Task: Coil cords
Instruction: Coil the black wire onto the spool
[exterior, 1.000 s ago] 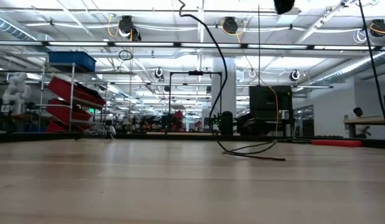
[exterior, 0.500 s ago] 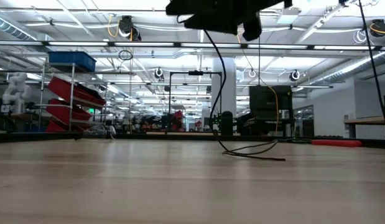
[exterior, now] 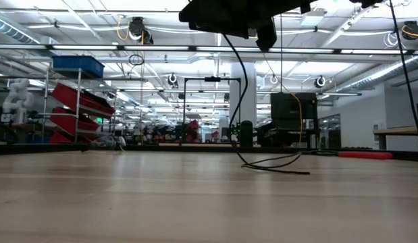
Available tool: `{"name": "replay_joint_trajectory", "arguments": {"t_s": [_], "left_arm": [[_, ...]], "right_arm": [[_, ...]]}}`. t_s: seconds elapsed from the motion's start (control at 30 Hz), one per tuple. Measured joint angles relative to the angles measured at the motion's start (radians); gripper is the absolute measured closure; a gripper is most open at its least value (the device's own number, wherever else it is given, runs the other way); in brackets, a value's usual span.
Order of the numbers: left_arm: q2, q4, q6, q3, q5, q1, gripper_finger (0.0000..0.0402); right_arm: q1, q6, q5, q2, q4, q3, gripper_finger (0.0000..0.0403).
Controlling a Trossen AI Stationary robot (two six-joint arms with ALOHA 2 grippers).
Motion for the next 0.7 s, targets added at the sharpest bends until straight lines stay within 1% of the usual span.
{"name": "replay_joint_trajectory", "arguments": {"t_s": [0.17, 0.23, 0.43, 0.57, 0.7], "left_arm": [[0.0, -0.002, 0.0, 0.0, -0.016, 0.0, 0.04], [-0.004, -0.014, 0.0, 0.0, -0.028, 0.0, 0.04], [-0.008, -0.033, 0.0, -0.001, -0.068, 0.0, 0.04], [-0.011, -0.034, 0.0, -0.001, -0.075, 0.0, 0.04], [-0.016, -0.031, 0.0, -0.001, -0.075, 0.0, 0.04]], "right_arm": [[0.022, -0.036, 0.007, 0.0, 0.05, 0.0, 0.0386], [0.032, -0.059, 0.009, 0.0, 0.069, 0.0, 0.0397], [0.053, -0.056, 0.008, -0.001, 0.076, 0.0, 0.0401], [0.059, -0.058, 0.01, -0.001, 0.073, 0.0, 0.0401], [0.065, -0.086, 0.055, -0.001, 0.057, 0.0, 0.0387]]}}
